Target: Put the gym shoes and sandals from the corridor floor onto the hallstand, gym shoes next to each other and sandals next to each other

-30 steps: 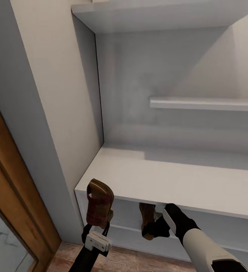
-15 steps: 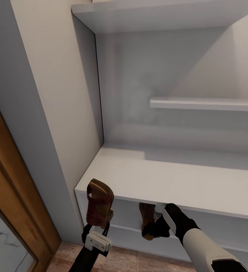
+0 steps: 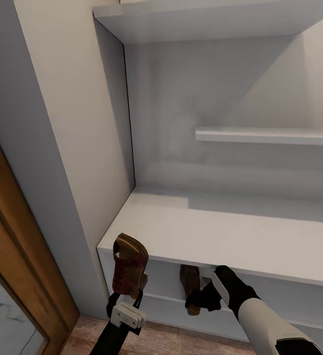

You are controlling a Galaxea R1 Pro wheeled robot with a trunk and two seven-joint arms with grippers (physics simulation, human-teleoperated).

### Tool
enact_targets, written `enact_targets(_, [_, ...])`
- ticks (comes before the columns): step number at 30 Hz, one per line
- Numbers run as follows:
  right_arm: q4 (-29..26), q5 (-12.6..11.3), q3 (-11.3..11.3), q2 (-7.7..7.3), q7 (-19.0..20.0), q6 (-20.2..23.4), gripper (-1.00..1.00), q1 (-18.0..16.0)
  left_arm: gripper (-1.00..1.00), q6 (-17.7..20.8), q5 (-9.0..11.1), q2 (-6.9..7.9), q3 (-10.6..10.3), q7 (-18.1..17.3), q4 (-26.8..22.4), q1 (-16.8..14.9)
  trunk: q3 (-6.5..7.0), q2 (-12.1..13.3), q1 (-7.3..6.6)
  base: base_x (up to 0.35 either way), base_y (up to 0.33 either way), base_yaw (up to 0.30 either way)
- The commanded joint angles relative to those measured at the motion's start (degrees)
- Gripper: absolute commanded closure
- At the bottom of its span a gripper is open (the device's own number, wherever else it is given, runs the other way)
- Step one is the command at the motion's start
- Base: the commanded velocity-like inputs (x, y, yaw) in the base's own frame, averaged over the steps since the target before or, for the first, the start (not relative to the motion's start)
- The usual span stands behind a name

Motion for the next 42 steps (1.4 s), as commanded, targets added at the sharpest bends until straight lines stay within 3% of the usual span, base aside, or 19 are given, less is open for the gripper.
enact_targets(1, [0.0, 0.0, -0.1, -0.02, 0.3, 0.1, -1.00, -1.4, 1.00, 0.0, -0.2, 0.00, 0.0, 0.1, 0.0, 0.0, 0.01, 0.0, 1.20, 0.000, 0.000, 0.000])
enact_targets(23, [0.1, 0.0, -0.1, -0.02, 0.3, 0.1, -1.00, -1.4, 1.00, 0.0, -0.2, -0.01, 0.0, 0.1, 0.0, 0.0, 0.01, 0.0, 1.20, -0.011, 0.000, 0.000])
enact_targets(42, [0.1, 0.1, -0.1, -0.02, 0.3, 0.1, -1.00, -1.4, 1.00, 0.0, -0.2, -0.01, 0.0, 0.1, 0.0, 0.0, 0.01, 0.0, 1.20, -0.308, 0.000, 0.000])
